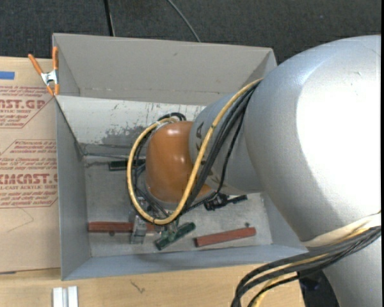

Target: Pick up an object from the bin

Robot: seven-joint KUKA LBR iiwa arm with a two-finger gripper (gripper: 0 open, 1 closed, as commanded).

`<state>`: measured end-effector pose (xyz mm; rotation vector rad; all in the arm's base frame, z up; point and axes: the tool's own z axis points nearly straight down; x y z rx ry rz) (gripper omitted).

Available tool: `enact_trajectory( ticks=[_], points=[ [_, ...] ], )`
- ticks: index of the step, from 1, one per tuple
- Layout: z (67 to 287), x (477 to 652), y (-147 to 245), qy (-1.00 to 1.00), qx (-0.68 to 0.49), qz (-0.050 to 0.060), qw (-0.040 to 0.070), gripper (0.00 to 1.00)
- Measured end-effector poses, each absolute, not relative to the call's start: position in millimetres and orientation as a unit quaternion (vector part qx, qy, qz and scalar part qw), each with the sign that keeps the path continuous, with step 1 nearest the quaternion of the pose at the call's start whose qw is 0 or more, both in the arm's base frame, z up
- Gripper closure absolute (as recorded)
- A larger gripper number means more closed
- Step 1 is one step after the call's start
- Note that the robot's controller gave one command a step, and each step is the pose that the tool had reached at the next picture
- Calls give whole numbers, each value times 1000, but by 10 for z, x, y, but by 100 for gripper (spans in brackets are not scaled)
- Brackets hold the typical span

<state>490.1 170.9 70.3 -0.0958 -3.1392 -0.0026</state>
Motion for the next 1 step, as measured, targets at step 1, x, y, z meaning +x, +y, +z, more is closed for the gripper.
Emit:
enact_trajectory(
  ticks=[1],
  points=[
    [2145, 5056, 1448, -1000, -26, 0, -1, 100]
  ],
)
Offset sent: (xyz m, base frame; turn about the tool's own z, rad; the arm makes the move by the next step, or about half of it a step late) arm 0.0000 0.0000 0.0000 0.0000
